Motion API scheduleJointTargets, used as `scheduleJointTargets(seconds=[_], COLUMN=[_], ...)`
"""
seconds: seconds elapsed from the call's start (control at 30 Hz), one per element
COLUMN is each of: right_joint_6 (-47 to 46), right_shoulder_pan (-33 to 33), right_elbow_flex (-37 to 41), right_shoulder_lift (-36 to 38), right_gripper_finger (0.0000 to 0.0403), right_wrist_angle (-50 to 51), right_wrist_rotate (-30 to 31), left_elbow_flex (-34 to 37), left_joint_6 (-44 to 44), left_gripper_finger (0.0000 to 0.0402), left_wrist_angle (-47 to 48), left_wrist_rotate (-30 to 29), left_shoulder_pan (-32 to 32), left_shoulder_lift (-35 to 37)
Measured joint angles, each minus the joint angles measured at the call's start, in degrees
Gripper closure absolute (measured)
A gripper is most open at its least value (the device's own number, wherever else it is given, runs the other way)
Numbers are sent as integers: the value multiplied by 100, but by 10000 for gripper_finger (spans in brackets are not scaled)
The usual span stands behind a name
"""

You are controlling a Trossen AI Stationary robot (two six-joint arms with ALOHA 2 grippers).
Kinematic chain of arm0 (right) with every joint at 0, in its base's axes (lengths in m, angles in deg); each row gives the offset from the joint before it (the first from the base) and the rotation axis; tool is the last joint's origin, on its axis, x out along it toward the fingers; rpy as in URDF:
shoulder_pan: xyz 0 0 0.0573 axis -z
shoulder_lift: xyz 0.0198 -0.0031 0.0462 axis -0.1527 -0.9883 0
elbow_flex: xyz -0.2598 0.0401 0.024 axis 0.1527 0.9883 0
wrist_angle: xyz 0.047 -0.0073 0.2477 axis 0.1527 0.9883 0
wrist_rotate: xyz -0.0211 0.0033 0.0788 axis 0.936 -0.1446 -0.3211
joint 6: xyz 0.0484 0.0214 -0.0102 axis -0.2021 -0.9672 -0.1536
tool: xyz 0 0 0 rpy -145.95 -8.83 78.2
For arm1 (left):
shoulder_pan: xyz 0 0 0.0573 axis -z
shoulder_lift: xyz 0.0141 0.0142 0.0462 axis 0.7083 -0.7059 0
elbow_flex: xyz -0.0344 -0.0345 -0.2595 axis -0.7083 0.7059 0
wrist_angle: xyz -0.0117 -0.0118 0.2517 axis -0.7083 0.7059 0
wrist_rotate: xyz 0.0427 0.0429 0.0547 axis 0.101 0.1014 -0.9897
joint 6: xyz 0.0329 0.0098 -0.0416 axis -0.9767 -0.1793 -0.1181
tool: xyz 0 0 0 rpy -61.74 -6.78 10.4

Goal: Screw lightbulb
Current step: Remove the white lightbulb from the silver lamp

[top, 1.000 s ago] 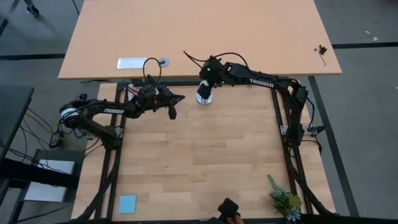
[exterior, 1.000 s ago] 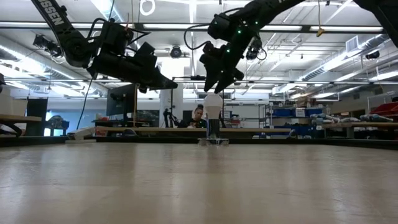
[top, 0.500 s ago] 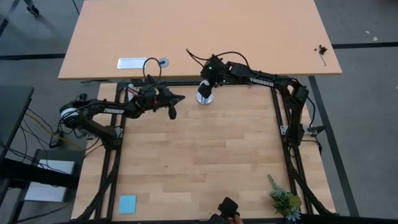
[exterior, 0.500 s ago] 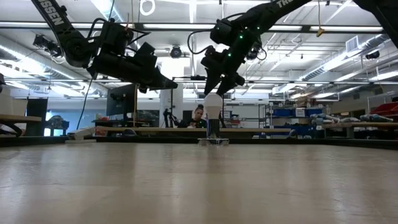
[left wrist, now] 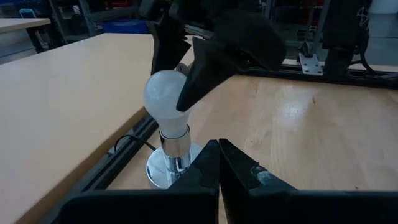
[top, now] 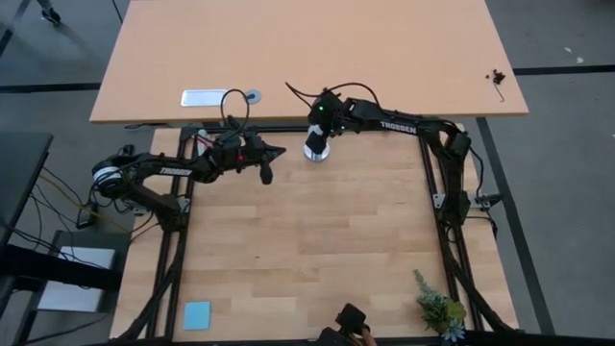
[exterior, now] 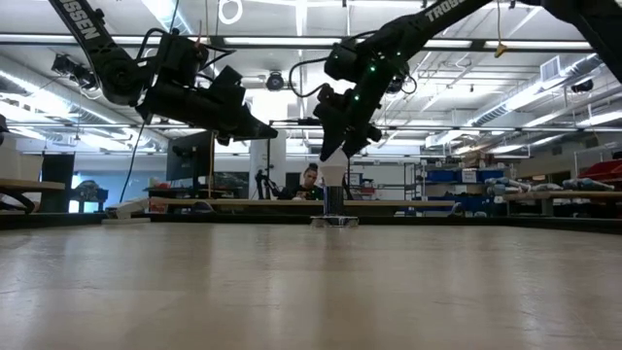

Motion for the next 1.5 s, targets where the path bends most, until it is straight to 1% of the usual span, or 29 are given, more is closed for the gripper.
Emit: scheduleJointTargets(seconds=[0.1, 0.17, 0.27, 0.37, 0.4, 0.47, 0.7, 0.8, 0.93, 1.07, 1.17, 1.5], right_joint_6=[218, 532, 1454, 2741, 3016, 3136, 2358, 1681, 518, -56, -198, -308], right_shoulder_pan=[0, 0, 31, 116, 142, 187, 158, 80, -2, -39, -39, -79], right_elbow_flex=[-4, -4, -10, -22, -24, -38, -501, -772, -988, -988, -962, -857], right_shoulder_lift=[-27, -27, -27, -18, -14, -13, -77, -82, -73, -73, -146, -162], right_gripper_finger=[98, 106, 116, 120, 120, 117, 85, 72, 62, 58, 57, 60], right_wrist_angle=[-12, -5, 34, 211, 297, 367, 912, 920, 991, 1044, 1081, 1212], right_wrist_rotate=[-17, -113, -404, -730, -760, -763, -618, -448, -113, 181, 321, 323], left_elbow_flex=[0, 0, 0, 2, 2, 2, 2, 2, 2, 2, 2, 2], left_joint_6=[0, 0, -7, -9, -9, -11, -17, -17, -20, -20, -20, -17], left_gripper_finger=[396, 396, 396, 396, 396, 396, 396, 396, 396, 396, 396, 396], left_wrist_angle=[8, 35, 27, 37, 40, 52, 53, 61, 74, 74, 76, 70], left_wrist_rotate=[1, 0, 0, 0, 0, 0, 0, 0, -1, -2, -1, -1], left_shoulder_pan=[0, 0, 0, 0, 0, 0, 0, 0, 0, 0, 0, 1], left_shoulder_lift=[1, 2, 2, 2, 2, 2, 2, 2, 2, 2, 2, 2])
